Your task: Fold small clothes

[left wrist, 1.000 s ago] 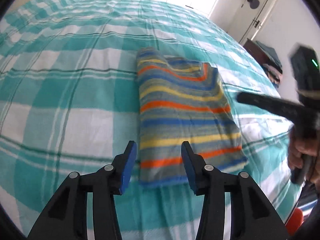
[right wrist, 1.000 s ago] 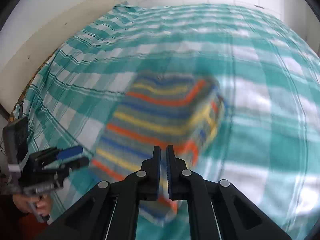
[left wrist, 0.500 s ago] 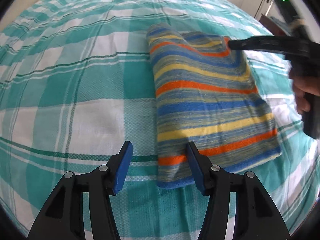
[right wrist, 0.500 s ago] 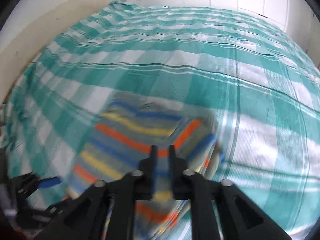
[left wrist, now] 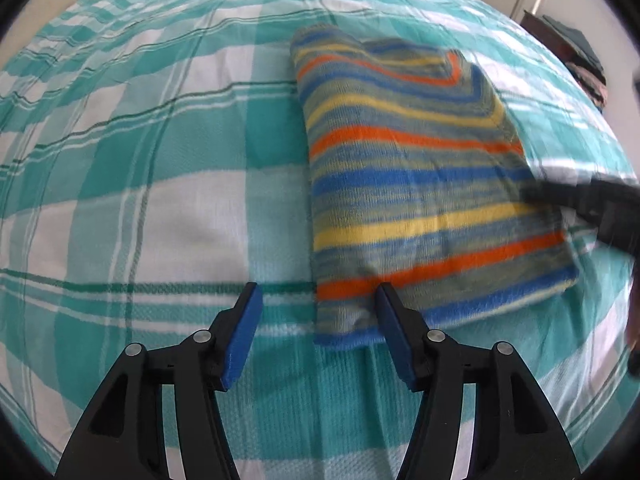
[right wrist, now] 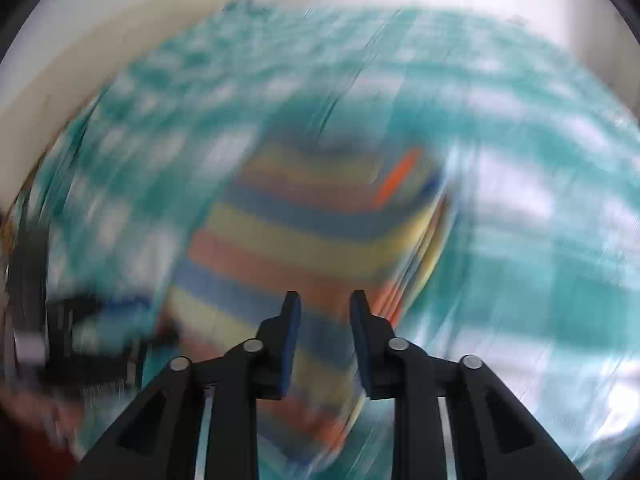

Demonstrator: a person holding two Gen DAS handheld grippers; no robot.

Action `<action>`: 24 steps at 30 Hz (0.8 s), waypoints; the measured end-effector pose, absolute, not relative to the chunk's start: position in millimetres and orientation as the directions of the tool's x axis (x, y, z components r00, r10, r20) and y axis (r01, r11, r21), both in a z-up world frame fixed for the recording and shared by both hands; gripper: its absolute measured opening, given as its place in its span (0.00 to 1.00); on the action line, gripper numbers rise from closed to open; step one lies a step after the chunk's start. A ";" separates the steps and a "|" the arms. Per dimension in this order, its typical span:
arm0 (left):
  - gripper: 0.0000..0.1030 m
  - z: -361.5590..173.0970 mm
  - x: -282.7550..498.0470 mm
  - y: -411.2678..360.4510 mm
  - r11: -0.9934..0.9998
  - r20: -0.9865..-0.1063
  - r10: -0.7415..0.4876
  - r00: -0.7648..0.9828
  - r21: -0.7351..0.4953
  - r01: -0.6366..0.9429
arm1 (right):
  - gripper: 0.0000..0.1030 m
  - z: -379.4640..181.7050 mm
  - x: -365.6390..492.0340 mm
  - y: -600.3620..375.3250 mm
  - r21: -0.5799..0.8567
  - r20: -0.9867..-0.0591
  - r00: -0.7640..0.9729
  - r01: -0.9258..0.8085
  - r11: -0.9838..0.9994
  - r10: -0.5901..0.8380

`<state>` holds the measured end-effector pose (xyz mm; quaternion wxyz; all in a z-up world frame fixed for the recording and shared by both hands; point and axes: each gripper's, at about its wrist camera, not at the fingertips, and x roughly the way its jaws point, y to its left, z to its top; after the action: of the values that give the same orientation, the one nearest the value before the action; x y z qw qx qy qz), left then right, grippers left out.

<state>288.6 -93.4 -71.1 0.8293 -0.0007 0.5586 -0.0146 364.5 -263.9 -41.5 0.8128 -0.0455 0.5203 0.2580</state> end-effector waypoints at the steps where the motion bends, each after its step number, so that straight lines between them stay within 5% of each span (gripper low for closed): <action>1: 0.60 -68.8 282.0 -92.7 0.999 -0.927 -0.030 0.374 -0.014 0.046 | 0.29 -58.0 351.1 -266.4 0.171 -0.898 0.288 -0.468 0.867 0.332; 4: 0.65 -51.4 267.3 -77.1 0.996 -0.914 -0.083 0.397 -0.068 0.053 | 0.34 -60.6 327.1 -294.4 0.229 -0.886 0.280 -0.429 0.874 0.370; 6: 0.81 -35.9 263.5 -54.9 0.989 -0.876 -0.134 0.463 -0.148 0.005 | 0.58 -46.5 328.5 -314.4 0.307 -0.850 0.304 -0.375 0.875 0.429; 8: 0.86 -31.2 273.9 -32.6 0.972 -0.843 -0.160 0.513 -0.225 -0.067 | 0.70 -29.1 346.1 -335.2 0.389 -0.784 0.371 -0.332 0.860 0.497; 17: 0.76 -81.7 320.1 -56.7 0.926 -0.843 -0.344 0.413 -0.379 -0.002 | 0.68 -97.6 486.6 -351.2 0.698 -0.655 0.352 -0.056 0.714 0.668; 20: 0.74 -90.6 325.2 -73.1 0.929 -0.852 -0.345 0.394 -0.370 0.015 | 0.47 -112.9 501.3 -326.6 0.730 -0.625 0.326 -0.076 0.679 0.709; 21: 0.67 -90.4 327.2 -78.2 0.939 -0.858 -0.326 0.397 -0.344 0.027 | 0.27 -115.6 504.1 -317.9 0.707 -0.650 0.315 -0.082 0.702 0.692; 22: 0.33 -88.4 327.8 -81.3 0.940 -0.857 -0.327 0.397 -0.338 0.044 | 0.27 -116.1 506.0 -314.0 0.700 -0.659 0.306 -0.085 0.709 0.687; 24: 0.19 -77.7 328.7 -86.7 0.934 -0.857 -0.349 0.379 -0.350 0.067 | 0.25 -101.5 503.7 -309.4 0.665 -0.670 0.336 -0.127 0.736 0.662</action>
<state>328.7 -86.7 -77.7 0.8202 -0.1299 0.5425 -0.1266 503.7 -309.4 -101.5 0.7751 0.2589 0.5171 0.2547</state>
